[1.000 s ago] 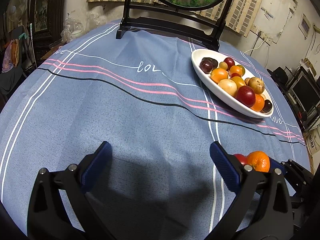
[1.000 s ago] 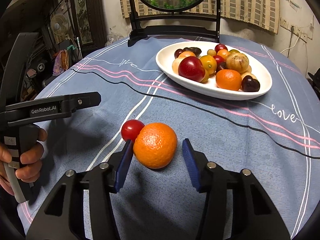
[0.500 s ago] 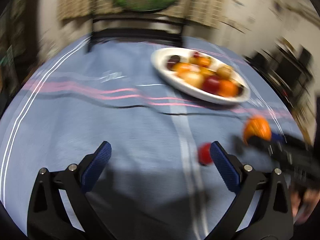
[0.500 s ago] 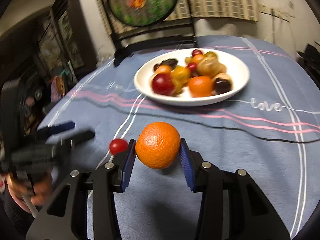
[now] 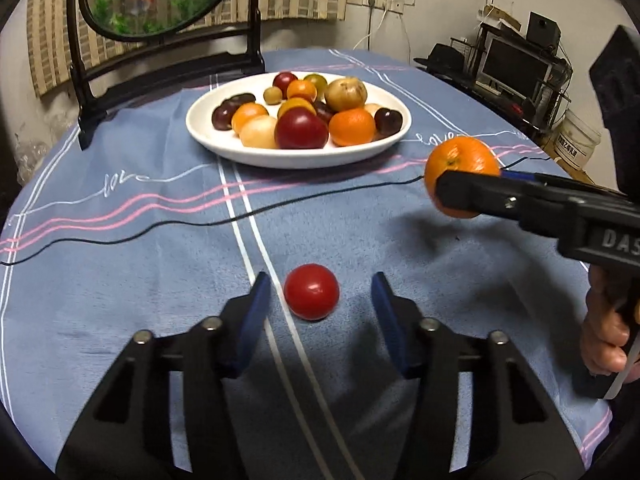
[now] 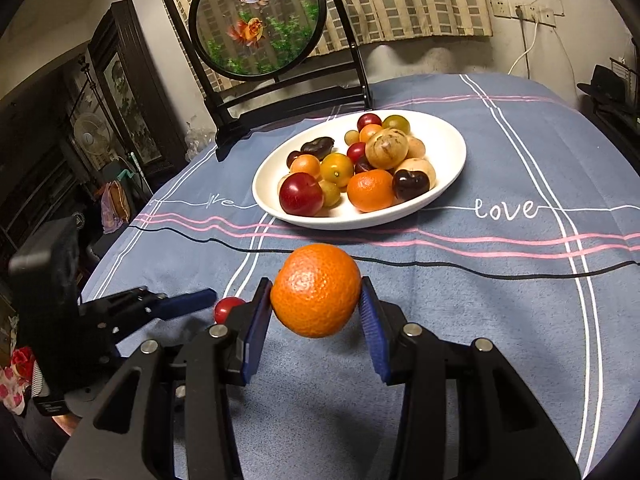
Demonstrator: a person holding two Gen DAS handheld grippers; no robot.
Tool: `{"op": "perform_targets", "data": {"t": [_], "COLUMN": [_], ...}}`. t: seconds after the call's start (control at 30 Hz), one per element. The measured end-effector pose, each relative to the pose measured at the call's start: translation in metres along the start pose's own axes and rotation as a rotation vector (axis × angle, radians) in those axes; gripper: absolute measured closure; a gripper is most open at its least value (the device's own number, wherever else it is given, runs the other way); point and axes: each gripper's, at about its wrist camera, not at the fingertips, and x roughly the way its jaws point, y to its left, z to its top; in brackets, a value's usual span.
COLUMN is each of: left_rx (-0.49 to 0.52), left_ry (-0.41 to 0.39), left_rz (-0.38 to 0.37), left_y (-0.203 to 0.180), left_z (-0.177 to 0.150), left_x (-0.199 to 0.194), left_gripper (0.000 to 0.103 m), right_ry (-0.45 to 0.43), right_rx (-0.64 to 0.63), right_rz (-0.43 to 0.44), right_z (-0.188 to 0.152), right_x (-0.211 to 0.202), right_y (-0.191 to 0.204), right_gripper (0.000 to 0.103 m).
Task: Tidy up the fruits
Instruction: 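Grasp the red tomato with the left tool while the right tool holds the orange, then carry the tomato and orange onto the white plate and open both tools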
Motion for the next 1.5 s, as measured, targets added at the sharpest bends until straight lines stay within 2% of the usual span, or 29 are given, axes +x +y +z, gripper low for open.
{"op": "perform_targets", "data": {"t": [0.23, 0.4, 0.67, 0.8, 0.93, 1.17, 1.5], "left_rx": [-0.003, 0.009, 0.026, 0.007, -0.007, -0.037, -0.073], "left_ry": [0.01, 0.024, 0.047, 0.054, 0.053, 0.014, -0.053], "left_rz": [0.007, 0.025, 0.06, 0.059, 0.054, 0.036, 0.003], "left_y": [0.001, -0.001, -0.002, 0.002, 0.004, 0.002, 0.005], "left_z": [0.002, 0.004, 0.002, 0.001, -0.001, -0.003, 0.003], "left_x": [0.005, 0.012, 0.018, 0.019, 0.017, 0.001, -0.027], "left_gripper": [0.057, 0.066, 0.067, 0.073, 0.074, 0.074, 0.074], "right_ry": [0.007, 0.002, 0.002, 0.009, 0.012, 0.003, -0.022], "right_rx": [-0.004, 0.002, 0.0, -0.004, -0.004, -0.007, -0.002], "right_rz": [-0.005, -0.01, -0.009, -0.022, -0.027, -0.015, 0.055], "right_z": [0.0, 0.001, 0.001, -0.001, -0.002, -0.005, -0.006], "right_x": [0.002, 0.001, 0.001, 0.004, 0.005, 0.001, -0.012], "right_y": [-0.001, -0.003, -0.002, -0.002, -0.002, -0.001, 0.003], "right_gripper": [0.059, 0.059, 0.059, 0.059, 0.059, 0.059, 0.059]}}
